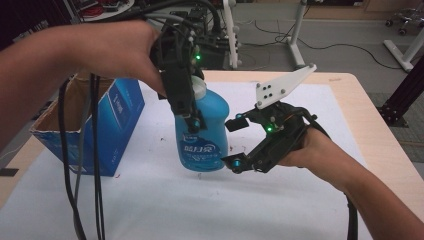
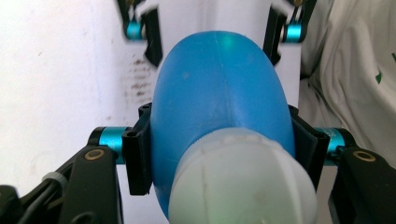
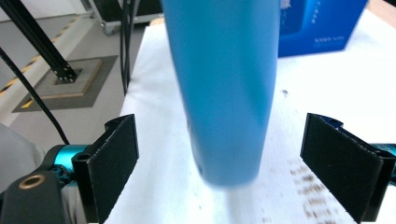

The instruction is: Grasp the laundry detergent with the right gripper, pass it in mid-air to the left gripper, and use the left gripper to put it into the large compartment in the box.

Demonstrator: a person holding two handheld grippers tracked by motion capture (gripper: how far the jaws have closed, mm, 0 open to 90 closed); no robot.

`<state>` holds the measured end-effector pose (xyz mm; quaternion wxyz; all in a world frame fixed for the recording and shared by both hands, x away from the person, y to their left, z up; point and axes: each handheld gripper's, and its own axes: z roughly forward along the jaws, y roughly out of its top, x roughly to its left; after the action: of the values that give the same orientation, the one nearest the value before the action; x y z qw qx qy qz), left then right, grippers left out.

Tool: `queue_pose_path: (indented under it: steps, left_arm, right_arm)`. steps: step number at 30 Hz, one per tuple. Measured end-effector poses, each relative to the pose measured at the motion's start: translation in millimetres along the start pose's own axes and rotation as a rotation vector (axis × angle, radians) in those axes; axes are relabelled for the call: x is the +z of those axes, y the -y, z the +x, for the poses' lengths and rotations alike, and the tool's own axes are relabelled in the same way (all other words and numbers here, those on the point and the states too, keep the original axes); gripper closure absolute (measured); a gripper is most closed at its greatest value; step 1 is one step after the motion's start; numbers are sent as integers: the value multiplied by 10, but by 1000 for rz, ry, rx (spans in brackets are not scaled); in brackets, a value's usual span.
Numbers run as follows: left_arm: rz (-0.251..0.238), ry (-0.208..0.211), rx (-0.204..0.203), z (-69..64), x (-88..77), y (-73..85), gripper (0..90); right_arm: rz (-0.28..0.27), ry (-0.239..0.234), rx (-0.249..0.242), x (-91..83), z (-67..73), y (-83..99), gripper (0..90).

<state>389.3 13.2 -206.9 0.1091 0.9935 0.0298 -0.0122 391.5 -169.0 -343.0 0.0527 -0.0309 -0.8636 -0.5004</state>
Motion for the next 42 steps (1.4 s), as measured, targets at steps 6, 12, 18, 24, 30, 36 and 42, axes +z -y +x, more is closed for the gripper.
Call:
queue_pose_path:
  steps: [6, 12, 18, 24, 30, 36, 42]
  left_arm:
    - [8, -19, -75, 55, -217, 130, 378]
    - [27, -52, -158, 113, -409, 269, 377]
    - [37, -90, -221, 154, -608, 432, 377]
    - [26, -103, -278, 174, -833, 601, 377]
    - [32, -120, -342, 178, -1072, 781, 378]
    - [16, -135, -392, 181, -1275, 977, 378]
    - [-15, -144, -436, 185, -1446, 1212, 378]
  right_arm:
    - [81, 45, 17, -148, -8, 40, 109]
    - [167, -34, -29, -390, -11, 95, 109]
    - [301, 14, -17, -539, -16, 99, 8]
    - [377, 60, -42, -712, -8, 49, 9]
    - [452, 116, -60, -880, -7, -22, 9]
    - [536, 144, -83, -1027, -12, -95, 9]
    - [547, 170, -71, -1092, -42, -88, 10]
